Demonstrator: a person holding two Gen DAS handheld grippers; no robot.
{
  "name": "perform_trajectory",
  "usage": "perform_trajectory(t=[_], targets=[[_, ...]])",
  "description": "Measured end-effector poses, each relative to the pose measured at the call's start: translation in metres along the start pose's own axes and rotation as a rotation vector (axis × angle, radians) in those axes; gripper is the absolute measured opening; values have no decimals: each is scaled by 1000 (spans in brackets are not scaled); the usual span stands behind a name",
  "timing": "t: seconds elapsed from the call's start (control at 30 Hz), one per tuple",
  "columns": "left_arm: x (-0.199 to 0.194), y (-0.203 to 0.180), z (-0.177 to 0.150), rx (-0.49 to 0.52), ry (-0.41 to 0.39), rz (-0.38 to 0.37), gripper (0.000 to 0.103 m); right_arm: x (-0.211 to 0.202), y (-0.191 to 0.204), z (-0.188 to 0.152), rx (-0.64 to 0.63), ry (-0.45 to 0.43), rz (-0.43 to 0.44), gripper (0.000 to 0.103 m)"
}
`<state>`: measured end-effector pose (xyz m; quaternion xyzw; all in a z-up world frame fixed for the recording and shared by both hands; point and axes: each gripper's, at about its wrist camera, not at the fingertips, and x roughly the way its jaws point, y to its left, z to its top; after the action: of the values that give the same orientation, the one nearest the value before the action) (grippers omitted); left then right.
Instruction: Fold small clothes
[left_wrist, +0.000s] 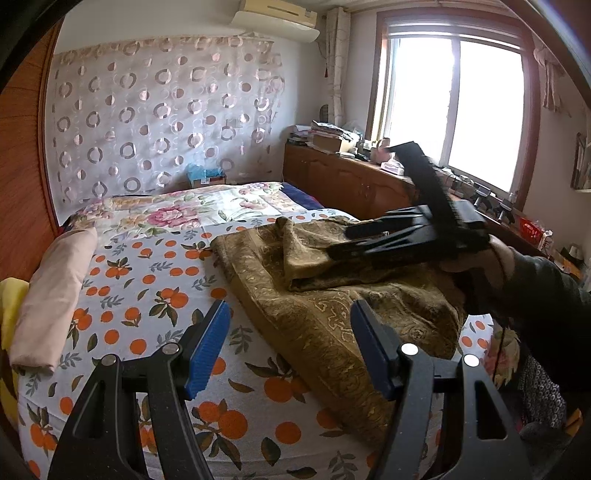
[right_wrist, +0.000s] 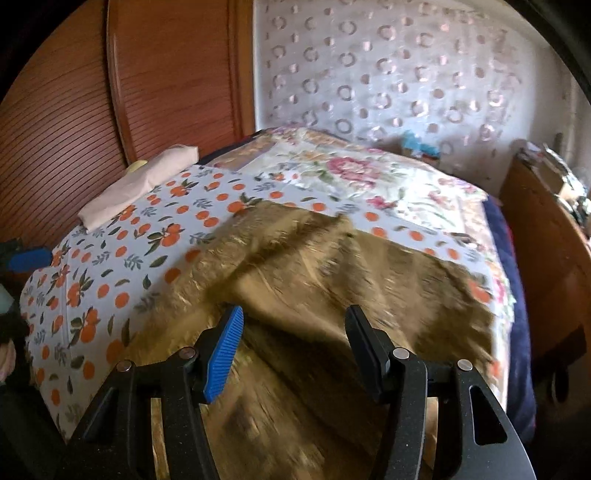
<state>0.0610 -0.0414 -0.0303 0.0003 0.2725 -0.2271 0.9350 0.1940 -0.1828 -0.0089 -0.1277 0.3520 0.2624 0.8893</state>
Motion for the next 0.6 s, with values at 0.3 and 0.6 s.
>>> perform_trajectory(t=[0.3, 0.6], targets=[[-1, 5, -5, -11, 6, 1, 68, 36, 16, 12, -66, 98, 69, 59], [1, 5, -7, -14, 13, -3, 68, 59, -3, 10, -53, 158, -53, 54]])
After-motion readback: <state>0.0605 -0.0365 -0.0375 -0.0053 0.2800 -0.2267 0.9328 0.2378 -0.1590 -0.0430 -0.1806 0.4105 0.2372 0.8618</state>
